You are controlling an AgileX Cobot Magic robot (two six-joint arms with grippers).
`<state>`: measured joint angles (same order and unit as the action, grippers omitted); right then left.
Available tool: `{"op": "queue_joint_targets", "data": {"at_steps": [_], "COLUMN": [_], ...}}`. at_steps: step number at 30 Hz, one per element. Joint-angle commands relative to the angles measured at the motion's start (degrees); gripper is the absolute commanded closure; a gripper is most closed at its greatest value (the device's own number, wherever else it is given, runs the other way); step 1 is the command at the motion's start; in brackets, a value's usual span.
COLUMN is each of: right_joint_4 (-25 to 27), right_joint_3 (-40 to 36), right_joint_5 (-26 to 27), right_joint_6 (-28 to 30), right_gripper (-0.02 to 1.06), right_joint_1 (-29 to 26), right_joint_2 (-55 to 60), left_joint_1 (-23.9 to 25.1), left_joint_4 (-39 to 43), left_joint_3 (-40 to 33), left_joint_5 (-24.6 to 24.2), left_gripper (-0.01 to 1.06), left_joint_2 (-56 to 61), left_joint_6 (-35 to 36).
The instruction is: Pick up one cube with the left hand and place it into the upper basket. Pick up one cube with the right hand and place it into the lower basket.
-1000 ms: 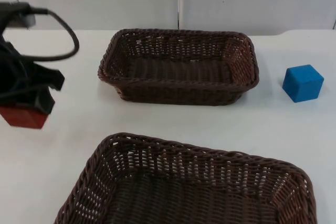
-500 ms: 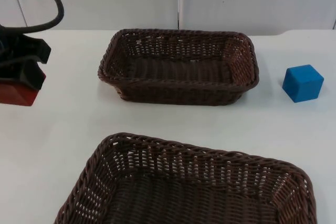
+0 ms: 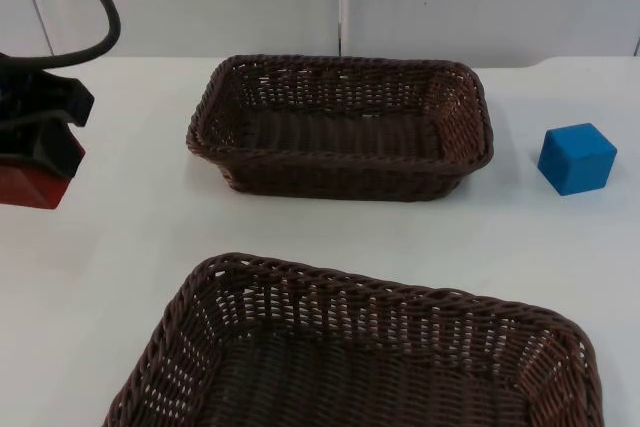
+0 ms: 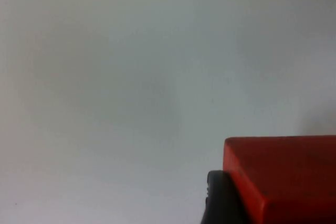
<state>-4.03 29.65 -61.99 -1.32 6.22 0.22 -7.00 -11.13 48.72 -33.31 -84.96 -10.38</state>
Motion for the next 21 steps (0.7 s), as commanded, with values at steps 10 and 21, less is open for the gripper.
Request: {"op": "queue_joint_targets", "data": {"at_steps": [10,21], "right_joint_4": [0.2,0.2], "right_joint_3": [-0.2,-0.2], "right_joint_5": [0.1,0.1], "right_joint_6": [0.5,0.5], "right_gripper": [-0.01,-0.01], "right_joint_1": [-0.5,-0.5], "right_joint_2": [-0.2,-0.2], "left_joint_1": [-0.3,-0.3], "left_joint_4": [-0.3,-2.3], "left_joint_3": [0.1,0.9], "left_joint_5": [-0.4,3.3], "left_gripper": [1.05,1.05], "left_joint_2": [0.4,0.0], "left_joint_6": [-0.2,-1.3]}}
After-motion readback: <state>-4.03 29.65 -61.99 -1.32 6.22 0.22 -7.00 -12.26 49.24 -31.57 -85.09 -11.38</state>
